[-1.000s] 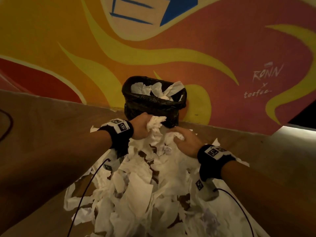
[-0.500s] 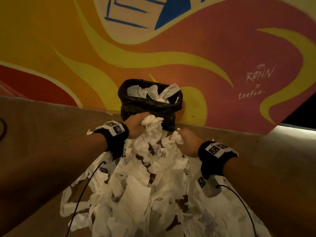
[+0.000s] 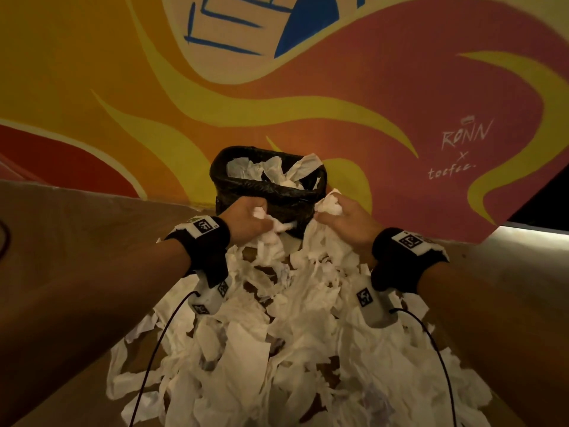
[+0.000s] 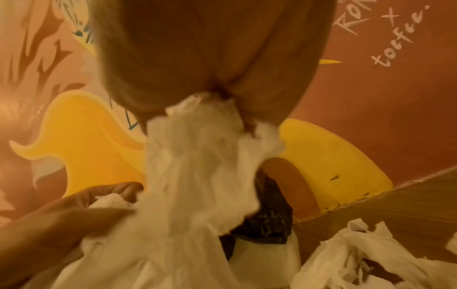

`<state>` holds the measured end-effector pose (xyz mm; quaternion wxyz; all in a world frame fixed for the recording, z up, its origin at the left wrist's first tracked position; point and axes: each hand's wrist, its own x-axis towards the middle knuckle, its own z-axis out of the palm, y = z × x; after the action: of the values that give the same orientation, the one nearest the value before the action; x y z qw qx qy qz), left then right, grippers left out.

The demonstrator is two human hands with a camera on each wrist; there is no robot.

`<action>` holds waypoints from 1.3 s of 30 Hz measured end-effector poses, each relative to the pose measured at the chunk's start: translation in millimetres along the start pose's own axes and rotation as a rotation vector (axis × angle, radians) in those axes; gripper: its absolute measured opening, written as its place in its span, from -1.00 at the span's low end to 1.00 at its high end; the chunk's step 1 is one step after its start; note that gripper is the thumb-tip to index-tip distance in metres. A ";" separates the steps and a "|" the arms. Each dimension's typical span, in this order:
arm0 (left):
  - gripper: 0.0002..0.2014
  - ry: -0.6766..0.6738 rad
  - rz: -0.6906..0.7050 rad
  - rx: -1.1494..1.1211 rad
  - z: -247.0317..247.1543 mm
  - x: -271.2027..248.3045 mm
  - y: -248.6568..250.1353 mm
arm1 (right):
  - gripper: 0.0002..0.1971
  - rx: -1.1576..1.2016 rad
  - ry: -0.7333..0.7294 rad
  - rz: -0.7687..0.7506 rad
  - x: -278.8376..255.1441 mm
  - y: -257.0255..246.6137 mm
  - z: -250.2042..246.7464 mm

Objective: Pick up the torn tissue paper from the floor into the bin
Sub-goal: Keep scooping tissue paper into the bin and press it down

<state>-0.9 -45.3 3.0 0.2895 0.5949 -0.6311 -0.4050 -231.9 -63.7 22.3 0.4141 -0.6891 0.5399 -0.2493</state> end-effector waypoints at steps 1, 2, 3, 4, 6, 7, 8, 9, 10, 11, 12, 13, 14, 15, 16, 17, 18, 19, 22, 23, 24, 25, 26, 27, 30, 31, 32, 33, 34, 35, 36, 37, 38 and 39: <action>-0.84 -0.001 0.018 0.010 -0.2 -0.2 -0.1 | -0.72 0.031 -0.028 0.040 -1.3 -4.9 -0.1; -0.81 -0.005 0.037 0.013 -0.6 -0.5 -0.5 | -0.77 0.066 -0.048 0.053 -2.2 -10.0 0.2; -0.77 -0.014 0.053 0.012 -1.6 -0.1 -2.2 | -0.78 0.111 -0.053 0.066 -2.2 -14.1 0.6; -0.72 -0.033 0.070 0.006 -2.3 -0.9 -2.3 | -0.73 0.154 -0.049 0.077 -1.6 -17.3 0.5; -0.52 -0.097 0.074 -0.008 -3.8 -1.9 -0.2 | -0.72 0.124 -0.026 0.050 -0.2 -21.9 -0.4; -0.42 -0.128 0.060 -0.009 -4.3 -2.6 1.1 | -0.76 0.065 -0.035 0.018 0.3 -23.8 -1.8; -0.39 -0.142 0.042 0.000 -4.4 -3.1 2.1 | -0.74 -0.001 -0.046 -0.002 2.5 -23.5 -4.2; -0.44 -0.128 0.038 0.030 -5.3 -3.0 2.8 | -0.68 -0.048 -0.059 -0.011 3.8 -24.4 -6.9; -0.52 -0.091 0.044 0.063 -6.9 -2.1 3.6 | -0.61 -0.067 -0.064 -0.033 4.8 -25.7 -9.4; -0.64 -0.038 0.058 0.091 -7.7 -1.0 4.1 | -0.53 -0.062 -0.062 -0.071 6.5 -26.8 -11.5; -0.79 0.011 0.060 0.093 -8.8 -0.6 5.7 | -0.49 -0.031 -0.043 -0.120 8.8 -29.1 -13.4; -0.91 0.057 0.066 0.078 -10.6 -0.8 8.3 | -0.50 -0.006 -0.008 -0.166 11.8 -32.0 -15.1; -0.86 0.102 0.061 0.056 -13.1 -1.1 12.2 | -0.54 0.000 0.038 -0.204 14.7 -36.0 -16.7; -0.78 0.147 0.063 0.019 -16.3 0.9 15.0 | -0.61 -0.011 0.089 -0.237 17.2 -41.0 -18.3; -0.73 0.192 0.069 -0.047 -20.0 3.8 19.1 | -0.69 -0.030 0.139 -0.261 20.8 -45.8 -19.8; -0.71 0.235 0.101 -0.101 -25.4 7.0 23.0 | -0.75 -0.033 0.179 -0.288 22.8 -52.5 -22.0; -0.68 0.257 0.129 -0.144 -31.4 9.1 28.3 | -0.75 -0.019 0.217 -0.303 26.5 -57.8 -24.4; -0.66 0.268 0.152 -0.186 -38.0 13.0 31.3 | -0.75 0.010 0.248 -0.326 30.1 -64.3 -27.1; -0.78 0.302 0.128 -0.379 -53.6 25.1 44.5 | -0.71 0.134 0.341 -0.420 43.1 -84.9 -31.1; -0.78 0.338 0.131 -0.391 -58.1 29.3 49.7 | -0.66 0.169 0.375 -0.447 49.6 -89.2 -30.5; -0.72 0.375 0.109 -0.339 -61.1 34.0 53.7 | -0.60 0.197 0.409 -0.459 56.5 -92.2 -28.9; -0.64 0.402 0.090 -0.260 -62.8 40.7 54.2 | -0.57 0.221 0.439 -0.467 63.4 -94.7 -26.9; -0.57 0.411 0.072 -0.175 -63.4 47.5 53.6 | -0.56 0.230 0.470 -0.462 71.5 -94.6 -23.0; -0.50 0.401 0.068 -0.105 -63.3 54.1 50.4 | -0.58 0.229 0.490 -0.457 78.1 -94.6 -18.1; -0.35 0.331 -0.001 0.078 -57.8 73.0 34.2 | -0.69 0.121 0.477 -0.384 92.7 -87.2 1.5; -0.33 0.314 -0.044 0.139 -55.3 78.4 28.9 | -0.65 0.042 0.429 -0.326 95.7 -82.4 7.9; -0.32 0.302 -0.079 0.202 -52.0 82.8 24.3 | -0.57 -0.054 0.368 -0.252 98.6 -76.9 13.2; -0.32 0.288 -0.089 0.272 -48.5 86.1 20.4 | -0.52 -0.147 0.274 -0.164 102.5 -69.0 16.0; -0.33 0.268 -0.079 0.337 -45.3 89.5 16.7 | -0.51 -0.258 0.160 -0.071 104.6 -62.9 17.6; -0.34 0.250 -0.064 0.391 -43.5 94.2 12.7 | -0.55 -0.360 0.086 -0.002 106.9 -58.8 19.2; -0.36 0.239 -0.069 0.437 -42.4 97.9 10.0 | -0.58 -0.480 0.054 0.032 111.3 -54.4 20.3; -0.39 0.236 -0.085 0.485 -42.2 101.5 7.7 | -0.59 -0.610 0.024 0.058 114.0 -51.1 20.6; -0.43 0.233 -0.107 0.539 -42.6 104.4 6.6 | -0.59 -0.714 -0.003 0.112 116.5 -48.6 21.7; -0.47 0.219 -0.133 0.602 -42.8 106.3 7.1 | -0.59 -0.832 -0.027 0.142 116.7 -47.6 22.1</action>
<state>18.4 -157.5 18.3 0.1400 0.7335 -0.6475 -0.1519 -154.7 -164.4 38.4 0.1239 -0.7619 0.6351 0.0278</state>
